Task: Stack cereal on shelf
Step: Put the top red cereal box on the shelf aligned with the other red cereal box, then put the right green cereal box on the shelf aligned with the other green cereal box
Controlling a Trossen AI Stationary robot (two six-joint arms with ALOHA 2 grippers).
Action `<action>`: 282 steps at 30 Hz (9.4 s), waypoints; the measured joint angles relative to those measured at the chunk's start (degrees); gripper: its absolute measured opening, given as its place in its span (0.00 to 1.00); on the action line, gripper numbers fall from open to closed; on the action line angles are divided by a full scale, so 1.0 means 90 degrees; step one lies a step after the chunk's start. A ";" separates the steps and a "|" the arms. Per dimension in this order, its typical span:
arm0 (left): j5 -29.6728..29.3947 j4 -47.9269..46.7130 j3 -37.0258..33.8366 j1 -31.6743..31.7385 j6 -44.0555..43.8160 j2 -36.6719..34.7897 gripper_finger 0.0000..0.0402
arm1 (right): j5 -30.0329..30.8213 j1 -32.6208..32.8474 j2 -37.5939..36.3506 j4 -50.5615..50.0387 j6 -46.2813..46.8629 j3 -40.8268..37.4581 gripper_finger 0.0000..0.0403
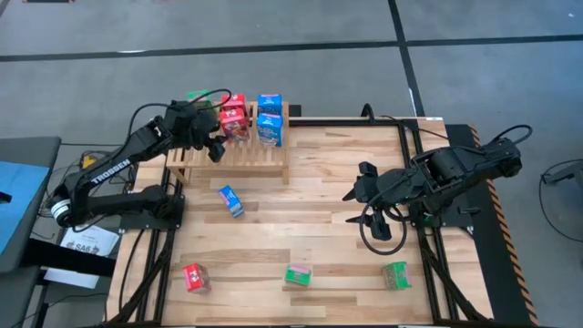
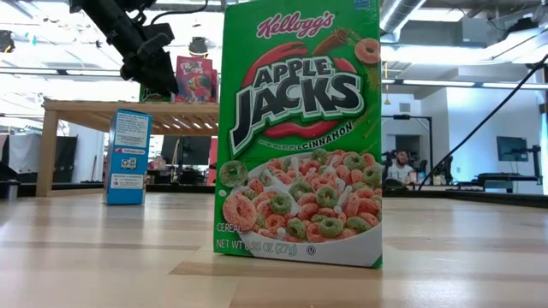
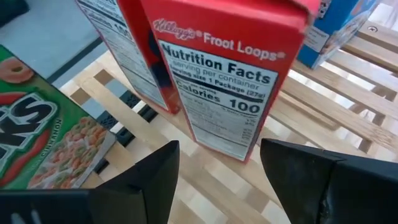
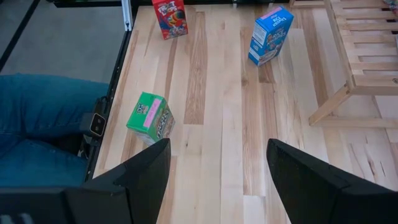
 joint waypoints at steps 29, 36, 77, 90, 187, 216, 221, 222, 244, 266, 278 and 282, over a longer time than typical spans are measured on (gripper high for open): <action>-0.0198 -0.0011 0.0000 -0.0002 -0.0046 0.0000 0.54 | -0.0002 0.0000 0.0000 0.0002 0.0000 0.0000 0.72; -0.0134 -0.0022 0.0000 -0.0016 -0.0045 -0.0091 0.54 | -0.0001 -0.0001 -0.0001 0.0002 0.0001 0.0000 0.72; 0.0579 0.0281 0.0002 -0.0221 -0.1168 -0.1529 0.57 | 0.0149 0.1108 0.0000 -0.1255 0.2765 0.0000 0.72; 0.0991 0.0272 0.0002 -0.0221 -0.0628 -0.1496 0.76 | -0.0007 0.1559 -0.0001 -0.1258 0.4314 0.0000 0.72; 0.1440 -0.0325 0.0002 -0.0222 -0.1064 -0.1496 0.84 | 0.0309 0.4660 0.1562 -0.2743 1.3012 -0.1199 0.72; 0.1429 -0.0323 0.0002 -0.0221 -0.1231 -0.1496 0.84 | -0.0458 0.4419 0.1786 -0.1660 1.2942 -0.1928 0.72; 0.1427 -0.0323 0.0002 -0.0221 -0.1231 -0.1494 0.84 | -0.0519 0.4401 0.1775 -0.1665 1.2941 -0.1926 0.72; 0.1425 -0.0323 0.0002 -0.0223 -0.1231 -0.1494 0.84 | -0.0522 0.4401 0.1775 -0.1649 1.2942 -0.1926 0.72; 0.1412 -0.0323 0.0002 -0.0221 -0.1231 -0.1495 0.84 | -0.0835 0.4282 0.2084 -0.1569 1.2835 -0.1926 0.72; 0.1412 -0.0323 0.0002 -0.0221 -0.1231 -0.1494 0.84 | -0.0828 0.4282 0.2076 -0.1656 1.2769 -0.1926 0.47; 0.1453 -0.0346 0.0002 -0.0222 -0.1575 -0.1495 0.84 | -0.0830 0.4018 0.2002 -0.1669 1.2137 -0.1926 0.47; 0.1451 -0.0345 0.0002 -0.0221 -0.1571 -0.1496 0.84 | -0.0819 0.3795 0.1876 -0.1700 1.1675 -0.1924 0.47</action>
